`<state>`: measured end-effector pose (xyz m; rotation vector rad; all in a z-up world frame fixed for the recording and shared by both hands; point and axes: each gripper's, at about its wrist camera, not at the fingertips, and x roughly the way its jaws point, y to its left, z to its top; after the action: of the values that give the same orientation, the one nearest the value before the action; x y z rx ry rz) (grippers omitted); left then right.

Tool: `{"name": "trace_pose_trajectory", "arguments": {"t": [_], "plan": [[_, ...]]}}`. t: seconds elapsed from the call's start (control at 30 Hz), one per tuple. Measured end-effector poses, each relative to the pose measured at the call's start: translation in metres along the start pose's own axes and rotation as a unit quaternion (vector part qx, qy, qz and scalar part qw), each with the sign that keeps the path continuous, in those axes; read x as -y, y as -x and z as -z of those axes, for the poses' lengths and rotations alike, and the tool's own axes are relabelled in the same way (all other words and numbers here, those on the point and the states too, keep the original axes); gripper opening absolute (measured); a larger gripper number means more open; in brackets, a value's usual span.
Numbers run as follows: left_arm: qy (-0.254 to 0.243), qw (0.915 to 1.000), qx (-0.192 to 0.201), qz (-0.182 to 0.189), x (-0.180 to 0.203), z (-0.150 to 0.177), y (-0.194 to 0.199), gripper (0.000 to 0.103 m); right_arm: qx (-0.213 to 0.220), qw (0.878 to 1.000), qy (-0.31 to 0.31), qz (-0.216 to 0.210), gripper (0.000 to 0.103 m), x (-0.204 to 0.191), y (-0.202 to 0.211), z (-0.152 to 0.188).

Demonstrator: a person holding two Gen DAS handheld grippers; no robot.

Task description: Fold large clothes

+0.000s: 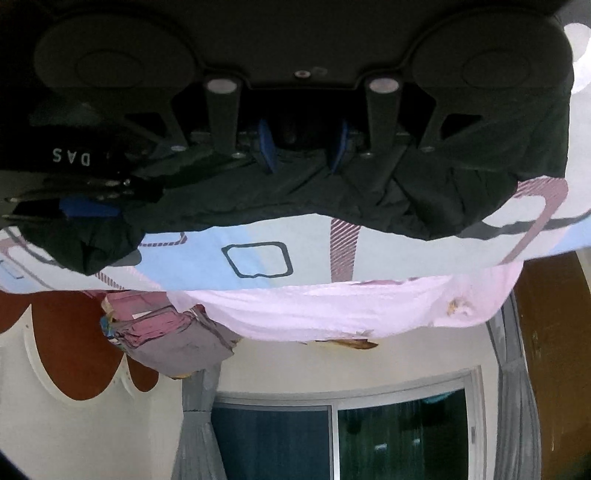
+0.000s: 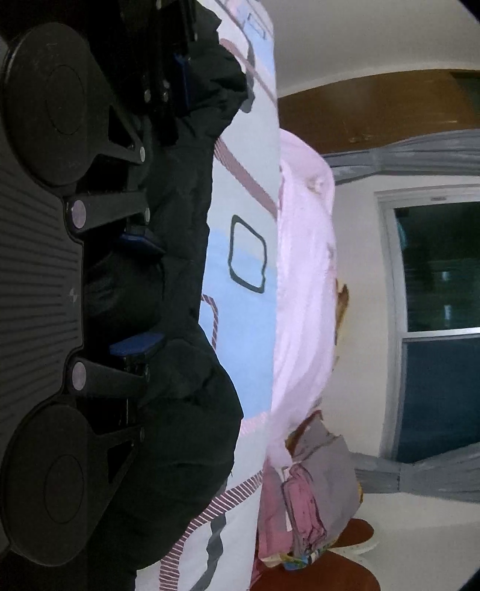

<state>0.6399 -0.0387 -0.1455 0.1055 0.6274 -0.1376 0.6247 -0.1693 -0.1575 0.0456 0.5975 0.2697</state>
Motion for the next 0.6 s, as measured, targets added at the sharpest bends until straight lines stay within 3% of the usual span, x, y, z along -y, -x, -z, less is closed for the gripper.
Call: {"name": "trace_pose_trajectory", "arguments": {"t": [0.07,0.17,0.23,0.33,0.47,0.6], "plan": [[-0.012,0.9999,-0.001,-0.005,0.004,-0.001,-0.002,0.033,-0.006,1.000,0.016,0.010,0.046,-0.006,0.000,-0.001],[0.006,0.9993,-0.033,0.017,-0.011,-0.017,0.007,0.033,-0.038,0.999,0.029,0.017,0.046,-0.007,0.013,-0.019],[0.053,0.9982,-0.016,0.023,-0.023,-0.031,0.041,0.031,0.006,1.000,0.000,0.025,0.046,-0.002,0.045,-0.030],[0.090,0.9944,0.015,0.053,-0.014,-0.038,0.086,0.037,0.018,0.998,-0.066,0.004,0.046,-0.004,0.081,-0.041],[0.026,0.9982,-0.042,0.033,0.031,-0.005,0.074,0.040,-0.024,0.998,-0.052,0.036,0.046,-0.029,0.071,-0.005],[-0.022,0.9997,-0.011,-0.004,0.050,0.024,0.066,0.041,0.012,0.998,-0.030,0.058,0.047,-0.035,0.062,0.028]]}}
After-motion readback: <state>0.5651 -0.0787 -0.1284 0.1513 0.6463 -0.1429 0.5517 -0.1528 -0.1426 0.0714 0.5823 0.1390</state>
